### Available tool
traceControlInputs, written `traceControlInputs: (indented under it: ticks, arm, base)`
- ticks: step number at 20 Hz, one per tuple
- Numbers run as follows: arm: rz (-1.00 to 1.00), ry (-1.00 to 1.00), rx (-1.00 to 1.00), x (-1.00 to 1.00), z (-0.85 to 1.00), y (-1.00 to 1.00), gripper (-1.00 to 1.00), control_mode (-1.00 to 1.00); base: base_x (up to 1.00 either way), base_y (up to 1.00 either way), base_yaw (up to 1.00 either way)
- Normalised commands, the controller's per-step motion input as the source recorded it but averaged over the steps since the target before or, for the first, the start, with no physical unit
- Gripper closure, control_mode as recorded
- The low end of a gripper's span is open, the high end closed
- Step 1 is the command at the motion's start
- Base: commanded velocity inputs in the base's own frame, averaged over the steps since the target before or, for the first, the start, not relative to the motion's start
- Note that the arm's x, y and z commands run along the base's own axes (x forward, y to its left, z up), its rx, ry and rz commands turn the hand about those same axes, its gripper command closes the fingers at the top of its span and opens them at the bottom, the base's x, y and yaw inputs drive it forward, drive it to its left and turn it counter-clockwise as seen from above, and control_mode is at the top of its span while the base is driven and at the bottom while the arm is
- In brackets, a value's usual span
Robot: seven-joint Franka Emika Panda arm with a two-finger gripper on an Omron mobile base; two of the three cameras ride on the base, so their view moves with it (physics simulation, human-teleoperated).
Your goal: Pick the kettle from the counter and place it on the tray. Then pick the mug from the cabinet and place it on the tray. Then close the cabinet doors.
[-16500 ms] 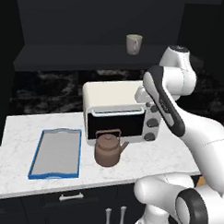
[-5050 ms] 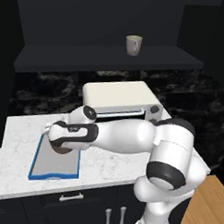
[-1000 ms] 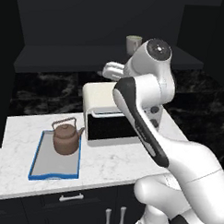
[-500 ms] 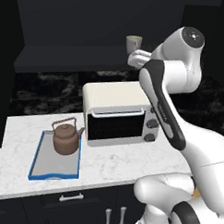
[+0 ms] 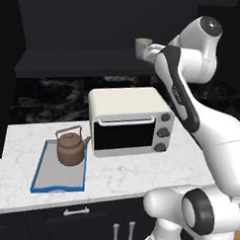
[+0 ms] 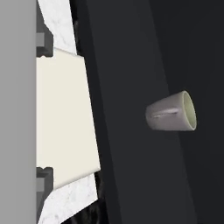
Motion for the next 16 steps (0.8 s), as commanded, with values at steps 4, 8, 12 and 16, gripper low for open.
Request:
traceControlInputs:
  ticks: [4,8,12,16]
  arm:
    - [0.02,-0.05,-0.04,0.54,0.00,-0.02,-1.00,-1.00]
    - [0.00,-0.07,-0.06,0.45,0.00,-0.09,-1.00,-1.00]
    - [0.00,-0.02,-0.04,0.37,0.00,-0.04,-1.00,-1.00]
    - [0.00,0.00,-0.02,0.33,0.00,0.00,-1.00,-1.00]
  base:
    - [0.00,0.00,0.00]
    - [0.00,0.00,0.00]
    - [0.00,0.00,0.00]
    - [0.00,0.00,0.00]
